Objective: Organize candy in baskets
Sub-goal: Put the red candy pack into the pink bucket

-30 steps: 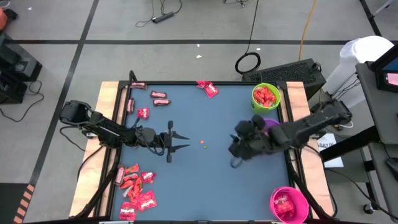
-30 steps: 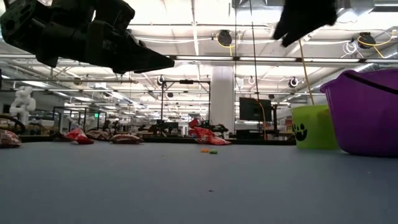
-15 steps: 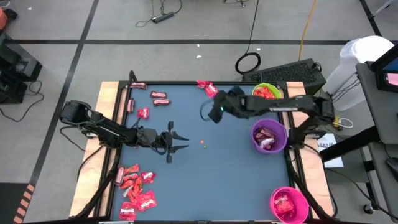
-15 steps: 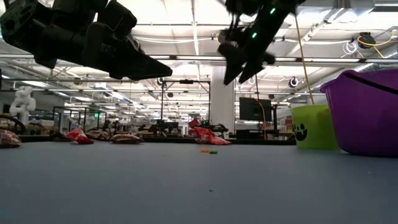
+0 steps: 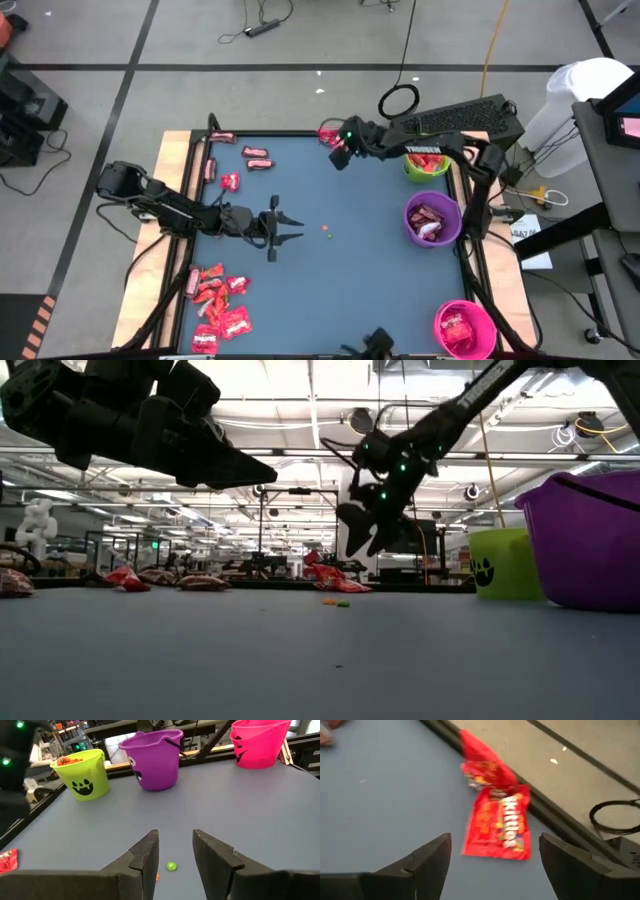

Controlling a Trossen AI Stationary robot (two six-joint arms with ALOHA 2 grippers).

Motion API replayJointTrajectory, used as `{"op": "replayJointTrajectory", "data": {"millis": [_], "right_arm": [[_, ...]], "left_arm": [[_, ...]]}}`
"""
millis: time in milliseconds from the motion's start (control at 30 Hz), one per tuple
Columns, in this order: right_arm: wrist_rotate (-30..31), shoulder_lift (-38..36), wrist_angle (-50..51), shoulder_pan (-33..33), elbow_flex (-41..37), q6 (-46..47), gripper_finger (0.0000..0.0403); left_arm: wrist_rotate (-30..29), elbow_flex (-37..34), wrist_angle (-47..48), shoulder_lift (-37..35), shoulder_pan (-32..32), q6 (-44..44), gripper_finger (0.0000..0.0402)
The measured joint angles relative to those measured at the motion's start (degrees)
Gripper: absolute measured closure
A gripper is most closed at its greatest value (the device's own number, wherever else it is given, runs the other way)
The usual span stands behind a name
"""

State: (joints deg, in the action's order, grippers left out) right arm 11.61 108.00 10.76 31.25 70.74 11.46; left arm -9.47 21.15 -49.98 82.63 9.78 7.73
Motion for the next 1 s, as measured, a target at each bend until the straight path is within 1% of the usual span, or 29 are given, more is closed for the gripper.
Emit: {"op": "replayJointTrajectory", "data": {"millis": [133, 333, 467, 600, 700, 767, 867, 933, 1000], "right_arm": [[-4.41, 2.54, -1.87, 3.71, 1.10, 0.62, 0.0127], [-10.56, 8.65, -1.07, 5.92, 8.11, -0.21, 0.0141], [-11.24, 13.81, 6.54, 5.94, 15.88, -1.98, 0.0143], [-8.98, 19.57, 19.09, 6.33, 23.99, -3.85, 0.0143], [-12.54, 22.30, 24.43, 7.32, 28.58, -3.52, 0.0143], [-14.22, 23.07, 26.59, 7.78, 30.21, -3.32, 0.0143], [-14.54, 23.20, 26.98, 7.85, 30.36, -3.61, 0.0152], [-14.53, 23.20, 27.19, 7.82, 30.36, -3.96, 0.0169], [-14.53, 23.20, 27.59, 7.80, 30.36, -4.22, 0.0195]], "left_arm": [[0.00, 0.00, -0.04, 0.00, 0.00, 0.00, 0.0274], [0.00, 0.00, -0.07, 0.00, 0.00, 0.02, 0.0274], [0.00, 0.00, -0.07, 0.00, 0.00, 0.02, 0.0274], [0.00, 0.00, -0.05, 0.00, 0.00, 0.07, 0.0274], [0.00, 0.00, -0.04, -0.02, 0.00, 0.07, 0.0274], [0.00, 0.00, -0.03, -0.02, 0.00, 0.06, 0.0274], [0.00, 0.00, -0.02, -0.02, -0.01, 0.07, 0.0274], [0.00, 0.00, -0.02, -0.02, -0.02, 0.04, 0.0274], [0.00, 0.00, -0.02, -0.02, -0.01, 0.07, 0.0274]]}}
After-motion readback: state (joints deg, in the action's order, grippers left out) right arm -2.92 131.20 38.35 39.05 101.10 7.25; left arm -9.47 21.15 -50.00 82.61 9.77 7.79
